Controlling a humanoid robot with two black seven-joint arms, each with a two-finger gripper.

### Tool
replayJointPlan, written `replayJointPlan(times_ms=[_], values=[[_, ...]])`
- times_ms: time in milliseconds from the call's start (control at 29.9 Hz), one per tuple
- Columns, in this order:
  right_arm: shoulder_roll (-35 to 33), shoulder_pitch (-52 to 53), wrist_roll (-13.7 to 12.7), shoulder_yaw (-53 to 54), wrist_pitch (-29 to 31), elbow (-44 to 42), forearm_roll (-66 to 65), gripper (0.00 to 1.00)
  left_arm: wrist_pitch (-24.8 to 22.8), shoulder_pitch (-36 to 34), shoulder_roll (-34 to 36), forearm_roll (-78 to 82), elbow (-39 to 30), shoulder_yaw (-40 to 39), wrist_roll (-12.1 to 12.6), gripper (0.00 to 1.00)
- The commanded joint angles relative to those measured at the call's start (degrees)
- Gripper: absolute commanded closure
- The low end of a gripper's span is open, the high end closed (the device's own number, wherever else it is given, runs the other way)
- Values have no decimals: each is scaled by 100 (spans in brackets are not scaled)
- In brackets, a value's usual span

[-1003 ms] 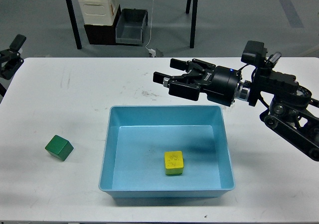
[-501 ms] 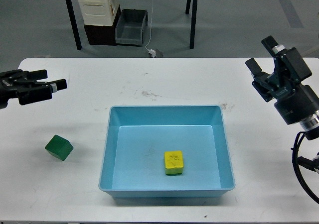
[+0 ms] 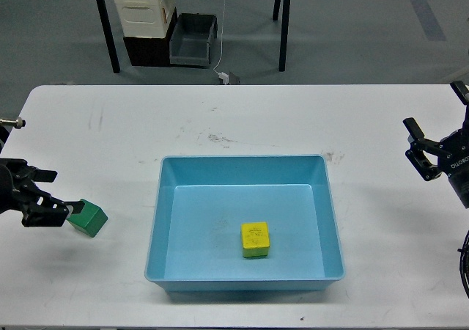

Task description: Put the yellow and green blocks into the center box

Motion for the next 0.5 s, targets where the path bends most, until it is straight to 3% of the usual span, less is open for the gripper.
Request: replayJointPlan(times_ms=[0,468], values=[[5,-56,0,9,-8,-7,6,0,-2,-19,-14,193,139,260,1,0],[23,-197,0,18,-16,-7,6,0,-2,-195,-646,193,667,639,1,0]])
